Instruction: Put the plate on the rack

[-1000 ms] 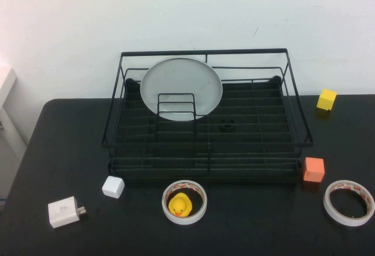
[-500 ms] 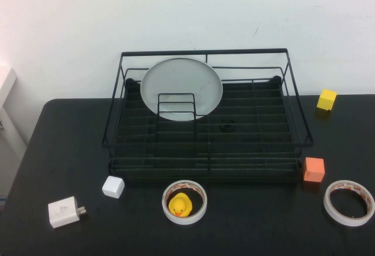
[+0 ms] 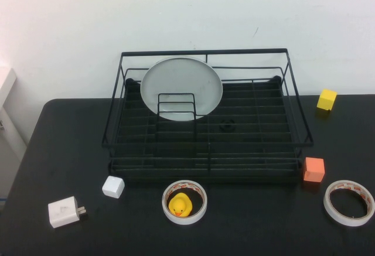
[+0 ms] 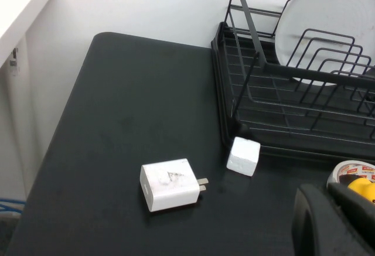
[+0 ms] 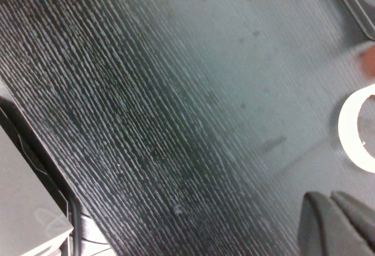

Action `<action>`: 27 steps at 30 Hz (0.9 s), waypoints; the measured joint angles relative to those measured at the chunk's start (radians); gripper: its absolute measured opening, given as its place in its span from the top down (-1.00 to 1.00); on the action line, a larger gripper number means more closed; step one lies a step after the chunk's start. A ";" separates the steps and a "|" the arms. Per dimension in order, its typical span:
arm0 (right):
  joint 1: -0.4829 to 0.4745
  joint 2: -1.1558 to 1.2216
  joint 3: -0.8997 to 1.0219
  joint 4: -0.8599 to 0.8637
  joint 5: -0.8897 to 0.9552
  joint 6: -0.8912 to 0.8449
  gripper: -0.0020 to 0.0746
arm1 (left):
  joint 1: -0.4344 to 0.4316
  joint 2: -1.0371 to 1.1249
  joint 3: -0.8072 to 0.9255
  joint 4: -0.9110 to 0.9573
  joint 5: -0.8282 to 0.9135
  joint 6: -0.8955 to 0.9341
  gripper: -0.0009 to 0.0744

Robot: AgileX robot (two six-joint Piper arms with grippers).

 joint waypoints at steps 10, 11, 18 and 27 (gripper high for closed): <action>-0.020 -0.056 0.000 0.009 0.002 0.000 0.95 | 0.000 0.000 0.000 0.000 0.000 0.001 0.98; -0.040 -0.083 0.000 0.011 0.002 0.000 0.95 | 0.000 0.000 0.000 0.000 0.000 0.001 0.98; -0.271 -0.331 0.000 0.011 0.007 0.000 0.95 | 0.000 0.000 0.000 0.000 0.000 0.001 0.98; -0.531 -0.566 0.000 0.011 0.030 0.000 0.95 | 0.000 0.000 0.000 0.000 0.000 0.001 0.98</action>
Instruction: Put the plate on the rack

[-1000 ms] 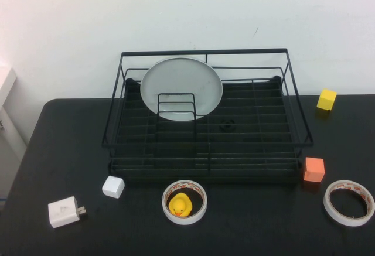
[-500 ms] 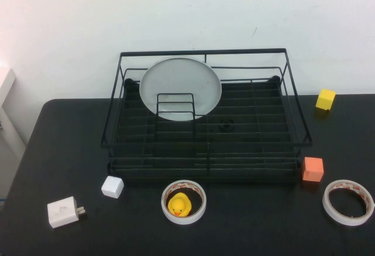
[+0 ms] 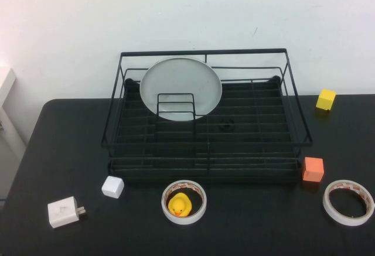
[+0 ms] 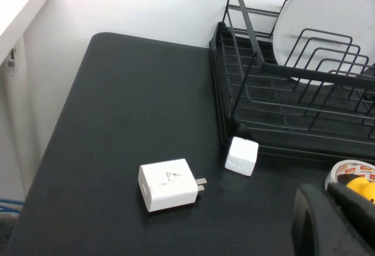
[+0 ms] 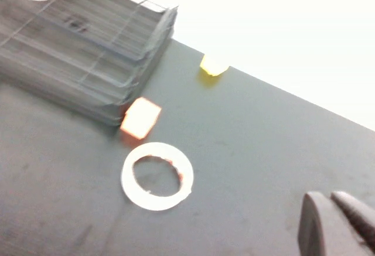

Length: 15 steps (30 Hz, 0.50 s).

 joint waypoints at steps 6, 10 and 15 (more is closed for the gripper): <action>-0.080 -0.067 0.000 0.000 0.004 0.000 0.95 | 0.000 0.000 0.000 0.000 0.000 0.000 0.98; -0.118 -0.077 0.000 0.004 0.007 0.000 0.95 | 0.000 0.000 0.000 0.000 0.000 0.000 0.98; -0.149 -0.080 0.004 0.046 -0.091 0.000 0.95 | 0.000 0.000 0.000 0.000 0.000 0.000 0.98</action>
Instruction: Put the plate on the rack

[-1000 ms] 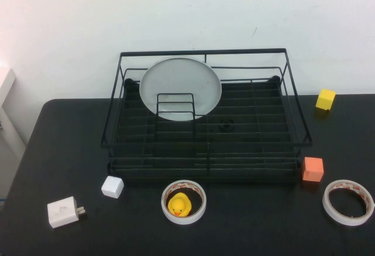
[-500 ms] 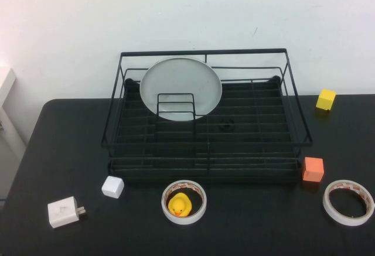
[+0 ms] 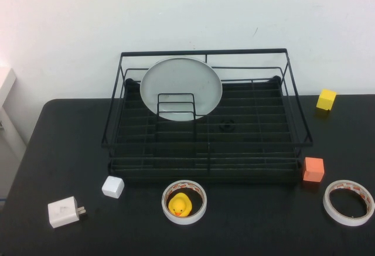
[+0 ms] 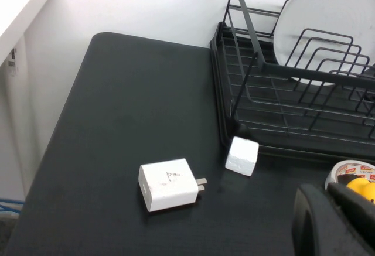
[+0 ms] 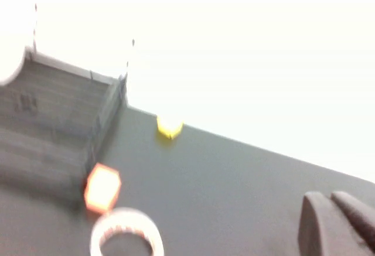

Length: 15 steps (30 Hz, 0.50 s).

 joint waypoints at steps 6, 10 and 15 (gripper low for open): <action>-0.048 0.000 0.118 0.150 -0.261 0.000 0.95 | 0.000 0.000 0.000 0.000 0.000 0.000 0.98; -0.101 0.000 0.255 0.250 -0.388 0.000 0.95 | 0.000 0.000 0.000 0.000 0.000 0.000 0.98; -0.149 -0.010 0.412 0.283 -0.406 0.000 0.95 | 0.000 0.000 0.000 0.000 0.000 0.000 0.98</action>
